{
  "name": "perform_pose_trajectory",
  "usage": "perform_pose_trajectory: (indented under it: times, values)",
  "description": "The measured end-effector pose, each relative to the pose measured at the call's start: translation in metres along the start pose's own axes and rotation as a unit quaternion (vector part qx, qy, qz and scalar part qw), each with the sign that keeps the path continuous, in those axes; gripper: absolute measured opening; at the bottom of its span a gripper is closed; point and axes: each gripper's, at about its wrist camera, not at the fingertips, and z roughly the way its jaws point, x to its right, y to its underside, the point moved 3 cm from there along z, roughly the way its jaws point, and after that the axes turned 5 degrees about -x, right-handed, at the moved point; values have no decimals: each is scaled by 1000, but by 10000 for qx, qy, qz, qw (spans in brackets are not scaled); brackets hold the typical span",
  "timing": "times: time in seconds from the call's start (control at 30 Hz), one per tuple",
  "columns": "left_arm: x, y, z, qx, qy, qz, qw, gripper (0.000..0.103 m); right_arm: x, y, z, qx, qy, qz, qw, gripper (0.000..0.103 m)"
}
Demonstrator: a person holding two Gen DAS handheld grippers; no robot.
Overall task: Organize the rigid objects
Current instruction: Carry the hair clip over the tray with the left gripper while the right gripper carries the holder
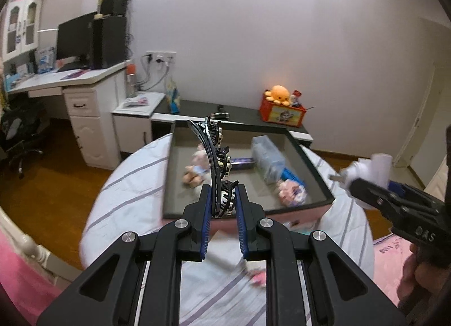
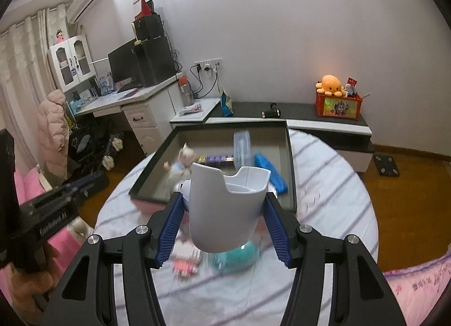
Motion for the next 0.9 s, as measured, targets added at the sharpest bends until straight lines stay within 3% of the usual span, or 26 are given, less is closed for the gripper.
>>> perform_pose_trajectory:
  times: [0.37, 0.8, 0.87, 0.9]
  values:
    - [37, -26, 91, -492, 415, 21, 9979, 16, 35, -49, 69, -189, 140, 203, 9995, 58]
    - [52, -27, 166, -1038, 401, -36, 9938, 18, 71, -80, 160, -657, 230, 371, 9969, 58]
    - [52, -25, 170, -1097, 280, -6, 9936, 23, 72, -80, 167, -743, 241, 378, 9962, 58]
    - [51, -25, 171, -1113, 239, 0, 9935, 37, 73, -79, 171, -792, 259, 375, 9958, 59]
